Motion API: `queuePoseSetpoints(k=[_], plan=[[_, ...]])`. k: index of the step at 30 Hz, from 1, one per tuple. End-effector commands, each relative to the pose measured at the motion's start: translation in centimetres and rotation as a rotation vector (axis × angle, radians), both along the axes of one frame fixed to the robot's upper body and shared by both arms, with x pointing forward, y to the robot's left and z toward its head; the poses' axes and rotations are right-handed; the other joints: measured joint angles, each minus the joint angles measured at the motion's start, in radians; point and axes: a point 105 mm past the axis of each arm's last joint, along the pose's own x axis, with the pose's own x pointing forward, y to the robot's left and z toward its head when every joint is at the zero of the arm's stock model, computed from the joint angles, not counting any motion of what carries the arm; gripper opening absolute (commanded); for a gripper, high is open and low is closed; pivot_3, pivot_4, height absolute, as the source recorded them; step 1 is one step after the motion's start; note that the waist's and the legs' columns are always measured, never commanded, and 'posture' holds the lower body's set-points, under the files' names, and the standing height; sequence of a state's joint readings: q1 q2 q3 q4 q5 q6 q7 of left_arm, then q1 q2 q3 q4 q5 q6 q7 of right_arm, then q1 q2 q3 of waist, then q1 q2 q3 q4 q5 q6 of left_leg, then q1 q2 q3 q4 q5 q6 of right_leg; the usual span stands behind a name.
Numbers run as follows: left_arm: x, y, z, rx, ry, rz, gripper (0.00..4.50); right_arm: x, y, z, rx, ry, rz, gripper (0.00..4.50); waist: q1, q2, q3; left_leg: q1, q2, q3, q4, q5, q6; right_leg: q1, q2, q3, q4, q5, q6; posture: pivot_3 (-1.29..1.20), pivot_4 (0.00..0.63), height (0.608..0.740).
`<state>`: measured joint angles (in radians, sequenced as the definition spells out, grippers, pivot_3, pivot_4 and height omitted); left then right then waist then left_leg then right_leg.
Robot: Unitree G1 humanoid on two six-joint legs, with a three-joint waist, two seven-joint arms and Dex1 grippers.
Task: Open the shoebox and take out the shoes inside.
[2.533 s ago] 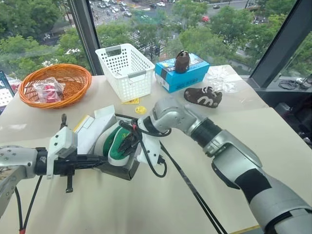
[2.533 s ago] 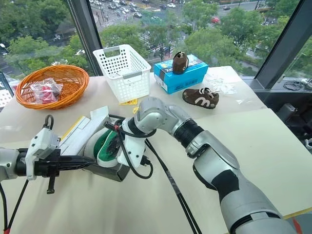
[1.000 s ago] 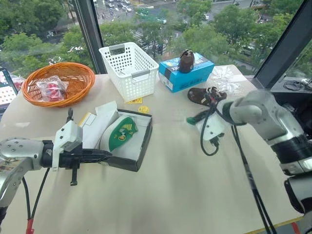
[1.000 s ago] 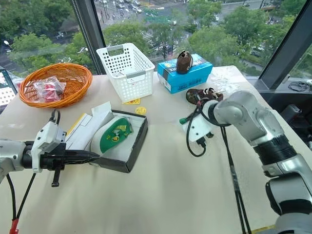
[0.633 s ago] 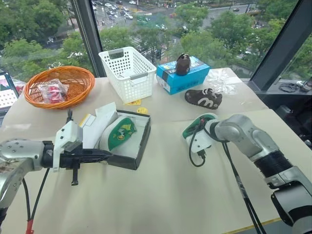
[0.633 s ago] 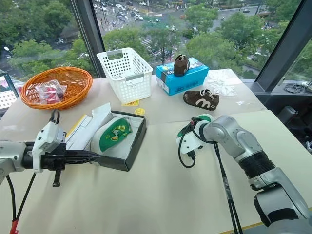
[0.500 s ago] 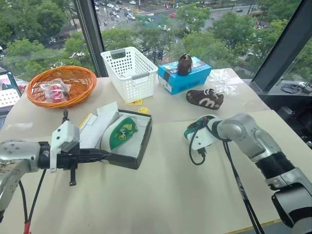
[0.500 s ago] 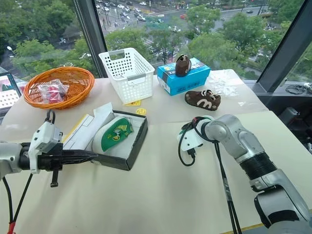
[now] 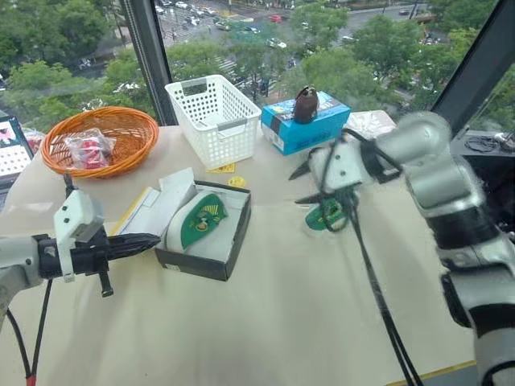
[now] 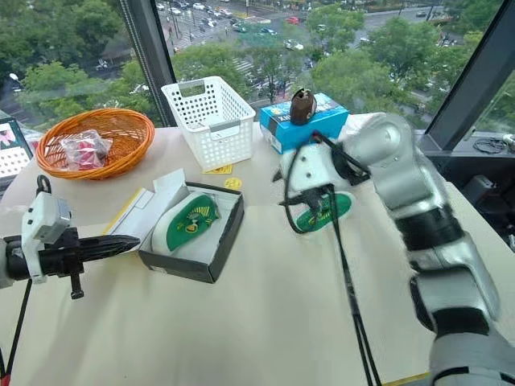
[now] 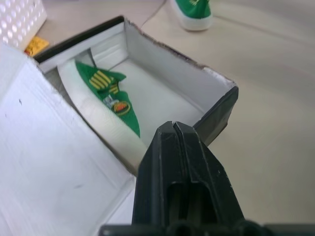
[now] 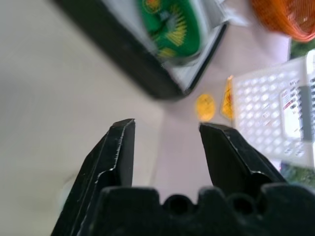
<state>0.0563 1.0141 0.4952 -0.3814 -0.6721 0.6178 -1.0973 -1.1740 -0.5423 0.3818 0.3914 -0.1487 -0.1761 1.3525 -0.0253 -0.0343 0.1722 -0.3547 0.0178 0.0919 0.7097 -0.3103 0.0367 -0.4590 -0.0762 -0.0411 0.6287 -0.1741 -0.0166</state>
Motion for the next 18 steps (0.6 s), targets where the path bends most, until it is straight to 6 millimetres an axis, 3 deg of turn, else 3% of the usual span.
queuePoseSetpoints(k=[1,5,9,18], plan=[[-0.4,0.4,1.0,-0.009,-0.036,0.032,0.0,1.1,4.6,-0.8,-0.025,-0.12,0.114,2.59,-0.006,0.0,0.0,0.0,0.0,0.0,0.0,0.0,-0.001,-0.001,0.0,0.0,0.001,0.0,0.0,0.0,0.15,0.731],[-1.2,1.2,0.7,-0.006,-0.021,0.081,0.0,2.0,8.6,-2.5,-0.111,-0.264,0.193,2.59,-0.01,0.0,0.0,-0.004,0.0,-0.003,-0.001,0.006,-0.011,-0.003,0.0,-0.002,0.002,0.0,-0.002,0.0,0.15,0.731],[-1.8,1.5,0.7,-0.01,-0.017,0.108,0.0,1.6,10.8,-2.7,-0.13,-0.328,0.266,2.59,-0.008,0.0,0.0,-0.017,-0.001,-0.004,-0.002,0.007,-0.011,-0.015,-0.002,-0.002,0.001,0.0,-0.002,0.0,0.15,0.731],[-3.2,1.4,0.6,-0.018,-0.023,0.151,0.0,0.0,14.6,-1.6,-0.159,-0.469,0.4,2.59,-0.024,0.0,0.0,-0.017,0.0,-0.006,-0.01,0.007,-0.014,-0.016,-0.001,-0.005,0.0,0.0,-0.003,0.0,0.15,0.731]])
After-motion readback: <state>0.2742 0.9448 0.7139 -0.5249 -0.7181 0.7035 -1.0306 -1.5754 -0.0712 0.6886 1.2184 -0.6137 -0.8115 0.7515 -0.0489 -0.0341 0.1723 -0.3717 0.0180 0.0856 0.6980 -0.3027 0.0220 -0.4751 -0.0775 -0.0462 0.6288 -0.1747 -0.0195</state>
